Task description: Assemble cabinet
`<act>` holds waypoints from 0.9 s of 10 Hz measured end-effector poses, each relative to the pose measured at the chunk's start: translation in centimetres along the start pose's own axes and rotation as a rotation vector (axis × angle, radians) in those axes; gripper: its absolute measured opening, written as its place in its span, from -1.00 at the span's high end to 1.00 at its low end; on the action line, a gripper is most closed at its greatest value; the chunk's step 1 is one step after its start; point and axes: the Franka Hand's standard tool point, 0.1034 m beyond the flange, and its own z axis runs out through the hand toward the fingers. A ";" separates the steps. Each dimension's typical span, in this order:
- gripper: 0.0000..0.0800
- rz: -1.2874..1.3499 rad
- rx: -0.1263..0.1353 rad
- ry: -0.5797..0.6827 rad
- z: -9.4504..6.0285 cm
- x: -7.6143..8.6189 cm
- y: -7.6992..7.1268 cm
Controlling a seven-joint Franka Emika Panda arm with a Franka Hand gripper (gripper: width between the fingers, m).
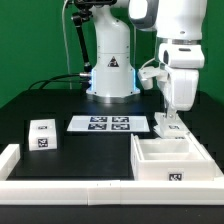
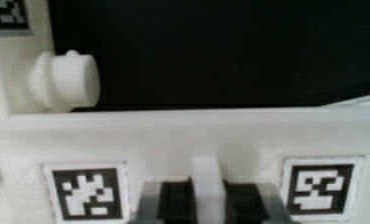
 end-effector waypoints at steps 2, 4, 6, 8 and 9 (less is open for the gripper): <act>0.83 -0.001 0.000 0.000 0.0 0.0 0.0; 0.83 -0.003 0.000 0.001 0.1 -0.1 0.0; 0.83 0.013 0.000 0.000 0.0 -0.2 0.0; 0.83 0.016 0.000 0.000 0.0 -0.2 0.0; 0.83 0.020 0.000 0.000 0.0 -0.2 0.0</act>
Offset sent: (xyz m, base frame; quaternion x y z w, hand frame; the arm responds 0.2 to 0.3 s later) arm 0.0000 0.0000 0.0000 0.0000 0.0000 0.0000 1.0000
